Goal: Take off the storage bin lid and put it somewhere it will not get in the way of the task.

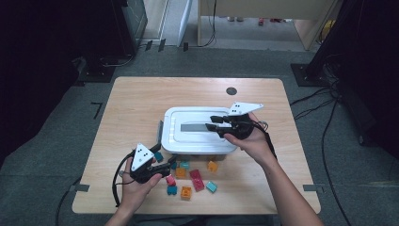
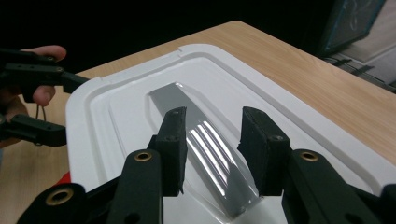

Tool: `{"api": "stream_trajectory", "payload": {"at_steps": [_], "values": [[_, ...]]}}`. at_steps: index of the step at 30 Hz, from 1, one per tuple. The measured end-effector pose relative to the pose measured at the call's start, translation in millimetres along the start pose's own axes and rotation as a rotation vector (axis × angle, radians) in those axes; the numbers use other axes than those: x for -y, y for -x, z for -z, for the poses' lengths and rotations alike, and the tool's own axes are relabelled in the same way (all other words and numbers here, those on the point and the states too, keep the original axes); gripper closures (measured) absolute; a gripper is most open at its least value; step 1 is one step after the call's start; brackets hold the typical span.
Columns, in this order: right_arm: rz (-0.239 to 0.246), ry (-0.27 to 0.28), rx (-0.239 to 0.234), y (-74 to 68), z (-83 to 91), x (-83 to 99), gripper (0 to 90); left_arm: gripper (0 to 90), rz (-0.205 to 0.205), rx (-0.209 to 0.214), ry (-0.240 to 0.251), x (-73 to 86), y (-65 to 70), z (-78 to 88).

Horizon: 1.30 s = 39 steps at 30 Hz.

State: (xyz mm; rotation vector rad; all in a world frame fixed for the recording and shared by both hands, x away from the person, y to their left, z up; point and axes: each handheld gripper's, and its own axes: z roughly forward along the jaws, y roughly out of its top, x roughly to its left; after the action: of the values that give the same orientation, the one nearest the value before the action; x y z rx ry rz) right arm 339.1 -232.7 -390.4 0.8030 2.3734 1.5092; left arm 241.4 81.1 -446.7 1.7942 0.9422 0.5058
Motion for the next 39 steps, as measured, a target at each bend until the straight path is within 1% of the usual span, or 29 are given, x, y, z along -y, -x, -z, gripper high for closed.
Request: {"api": "stream_trajectory", "payload": {"at_steps": [1,3,6,7,8,12,13,16,20,21,22,24,25,27,28,29,30,31,33,34,37,38,39], "values": [[0.027,-0.004,-0.011,-0.4,-1.7,-1.6,62.9,29.4,0.005,0.004,0.004,-0.6,-0.1,0.7],[0.073,-0.028,-0.035,-1.2,-6.5,-4.9,63.0,29.2,0.003,0.006,0.009,-1.4,-0.1,1.7],[0.123,-0.066,-0.102,1.0,-15.3,-9.0,63.9,29.1,0.002,0.009,0.006,-0.7,-0.3,1.9],[0.123,-0.066,-0.102,1.0,-15.3,-9.0,63.9,29.0,0.002,0.009,0.006,-0.7,-0.3,1.9],[0.147,-0.088,-0.124,3.8,-20.9,-11.5,64.2,29.1,0.005,0.013,0.004,0.3,-0.4,1.3],[0.194,-0.149,-0.146,8.3,-30.1,-15.5,64.2,28.9,0.005,0.019,0.003,1.4,-0.9,0.7],[0.200,-0.152,-0.149,9.1,-31.5,-16.4,64.1,28.9,0.006,0.022,0.004,1.6,-1.2,0.7],[0.199,-0.165,-0.173,11.8,-34.8,-19.9,63.0,28.9,0.005,0.029,0.003,2.5,-2.1,0.9],[0.235,-0.200,-0.194,11.3,-42.3,-20.5,59.9,29.0,0.009,0.031,0.000,4.0,-2.8,0.7],[0.245,-0.206,-0.193,10.7,-44.4,-19.9,59.1,28.9,0.009,0.031,-0.001,4.2,-3.3,1.0],[0.241,-0.200,-0.198,10.7,-45.7,-20.1,59.1,28.9,0.012,0.031,0.001,4.3,-3.8,1.3],[0.256,-0.200,-0.195,10.7,-46.3,-20.5,59.0,28.9,0.014,0.033,0.004,4.1,-4.4,2.1],[0.262,-0.199,-0.200,11.0,-46.2,-20.3,59.3,29.0,0.015,0.033,0.005,3.8,-4.5,2.4],[0.257,-0.201,-0.222,12.0,-46.2,-19.8,59.2,29.0,0.016,0.035,0.008,3.4,-4.3,2.8],[0.256,-0.204,-0.228,12.7,-46.4,-20.1,59.4,29.0,0.015,0.035,0.009,3.2,-4.0,2.9],[0.257,-0.204,-0.229,13.2,-46.7,-20.4,63.3,29.0,0.014,0.035,0.011,3.1,-3.8,3.0],[0.257,-0.203,-0.221,14.0,-46.8,-21.1,65.4,29.0,0.013,0.035,0.012,2.9,-3.6,3.0],[0.251,-0.208,-0.227,15.0,-47.1,-22.0,65.8,29.0,0.013,0.036,0.012,2.8,-3.4,3.3],[0.267,-0.211,-0.238,16.0,-46.9,-22.9,66.5,29.0,0.011,0.035,0.015,2.6,-3.8,4.3],[0.268,-0.210,-0.244,16.7,-46.7,-23.1,66.8,29.0,0.011,0.035,0.015,2.6,-3.8,4.3],[0.269,-0.200,-0.262,17.6,-44.8,-22.9,68.0,29.0,0.023,0.034,0.022,2.2,-5.5,6.2],[0.269,-0.200,-0.262,17.6,-44.8,-22.9,68.2,29.0,0.027,0.036,0.024,1.9,-6.4,6.7],[0.269,-0.195,-0.252,17.8,-44.0,-22.8,68.2,28.9,0.036,0.038,0.028,1.2,-7.7,7.5]]}}
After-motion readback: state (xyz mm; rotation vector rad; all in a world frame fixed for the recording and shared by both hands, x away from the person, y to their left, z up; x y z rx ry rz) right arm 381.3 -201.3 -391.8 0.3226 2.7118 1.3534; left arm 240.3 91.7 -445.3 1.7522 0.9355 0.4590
